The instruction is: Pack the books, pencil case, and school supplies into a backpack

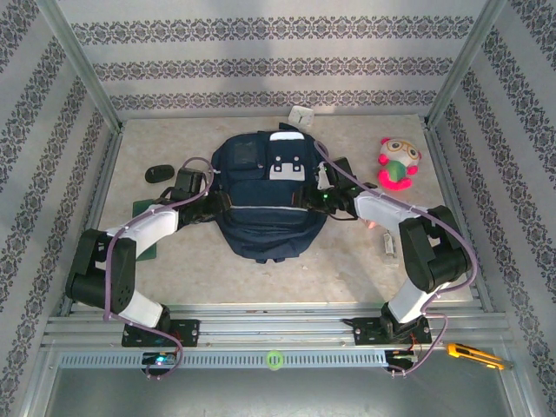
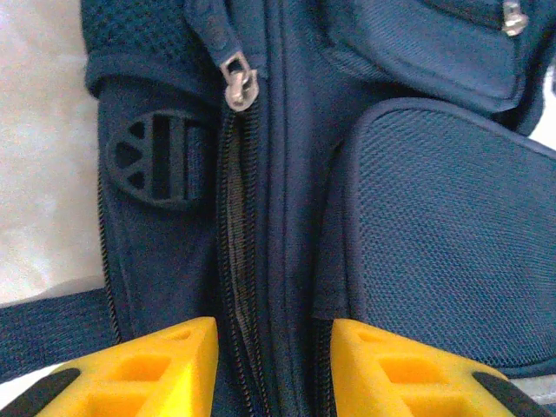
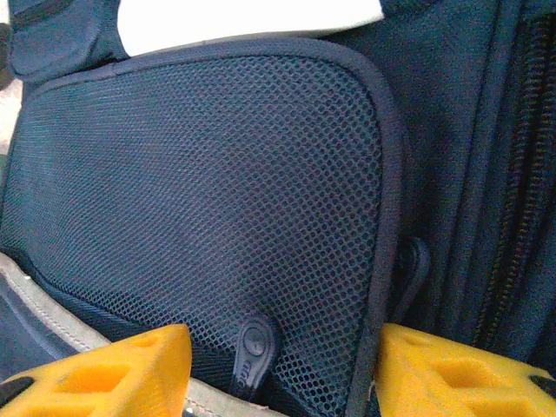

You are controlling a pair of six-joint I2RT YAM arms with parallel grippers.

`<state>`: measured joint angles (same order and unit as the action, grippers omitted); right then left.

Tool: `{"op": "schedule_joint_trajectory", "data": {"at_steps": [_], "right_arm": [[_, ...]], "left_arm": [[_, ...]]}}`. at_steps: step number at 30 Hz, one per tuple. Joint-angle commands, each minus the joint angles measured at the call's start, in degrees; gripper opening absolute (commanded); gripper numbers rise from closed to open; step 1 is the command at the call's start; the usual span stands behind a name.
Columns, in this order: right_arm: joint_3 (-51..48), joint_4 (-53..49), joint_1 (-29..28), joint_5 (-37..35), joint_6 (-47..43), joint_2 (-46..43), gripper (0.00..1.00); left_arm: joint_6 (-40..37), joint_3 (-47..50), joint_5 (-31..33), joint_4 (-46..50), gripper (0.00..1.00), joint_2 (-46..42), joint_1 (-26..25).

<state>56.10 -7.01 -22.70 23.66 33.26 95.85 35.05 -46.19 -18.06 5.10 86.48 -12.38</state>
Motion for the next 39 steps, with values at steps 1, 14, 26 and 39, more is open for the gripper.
{"op": "schedule_joint_trajectory", "data": {"at_steps": [1,14,26,39], "right_arm": [[-1.3,4.4,-2.4,1.1,2.3,0.8,0.56],[1.6,-3.2,-3.9,-7.0,-1.4,-11.7,0.61],[1.1,-3.1,-9.9,-9.5,-3.9,-15.9,0.63],[-2.6,0.8,-12.1,-7.2,-5.7,-16.3,0.65]], "left_arm": [[0.6,2.2,2.4,2.1,0.38,-2.4,-1.2],[-5.3,-3.5,11.7,20.9,0.65,-13.6,-0.8],[-23.3,-13.6,19.4,43.1,0.94,-10.6,19.8],[-27.8,-19.2,23.2,39.0,0.99,10.5,29.2]]}}
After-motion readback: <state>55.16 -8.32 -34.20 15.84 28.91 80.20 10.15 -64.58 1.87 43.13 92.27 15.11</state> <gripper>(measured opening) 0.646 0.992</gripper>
